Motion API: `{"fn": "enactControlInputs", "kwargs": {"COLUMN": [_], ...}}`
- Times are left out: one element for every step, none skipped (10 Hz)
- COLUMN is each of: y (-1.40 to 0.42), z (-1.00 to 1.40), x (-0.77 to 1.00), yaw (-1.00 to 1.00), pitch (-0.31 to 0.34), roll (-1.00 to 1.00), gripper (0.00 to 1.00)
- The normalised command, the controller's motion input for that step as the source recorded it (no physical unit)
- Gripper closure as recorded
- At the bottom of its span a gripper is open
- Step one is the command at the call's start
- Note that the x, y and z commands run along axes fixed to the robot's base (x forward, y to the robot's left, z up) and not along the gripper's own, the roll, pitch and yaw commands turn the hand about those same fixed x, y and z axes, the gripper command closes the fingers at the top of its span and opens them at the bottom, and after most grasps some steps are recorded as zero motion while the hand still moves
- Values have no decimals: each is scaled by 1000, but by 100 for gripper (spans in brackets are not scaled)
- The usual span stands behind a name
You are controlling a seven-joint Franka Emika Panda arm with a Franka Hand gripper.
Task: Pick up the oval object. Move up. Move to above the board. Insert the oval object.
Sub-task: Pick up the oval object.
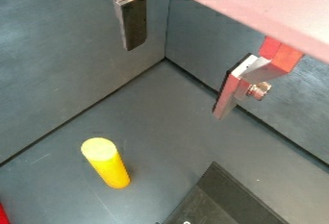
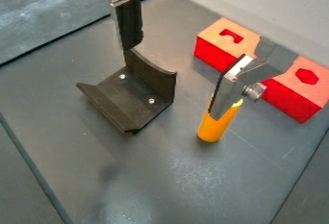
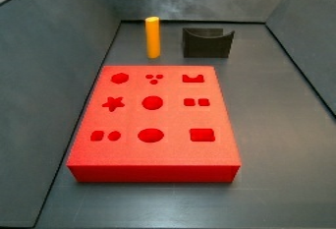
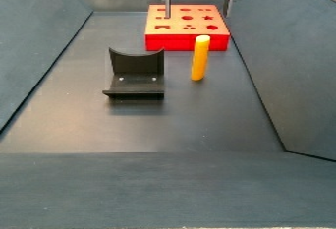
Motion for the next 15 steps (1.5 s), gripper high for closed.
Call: {"fn": "enactControlInputs", "kwargs": {"y": [-14,0,-671,-946,-826,-829,-814,-383,-203,-277,-80,-69,-60,-37,-9], "z": [-40,-191,-374,-497,-503,-489,-363,-297,-303,-254,-40,-71,0,0,0], "x": [-14,0,0,217,34,0,303,3,0,6,86,-37,-14,0,229], "yaw": [23,0,140,143,331,340,0,-843,-960,-909,0,206,937,974,166], "pitch": [0,-49,-83,-96,-111,-101,-87,0,0,0,0,-9,-43,-50,0], "roll": [-39,0,0,0,14,7,49,0,0,0,0,-96,-144,-133,-40], "gripper": [0,0,0,0,0,0,0,0,0,0,0,0,0,0,0]}}
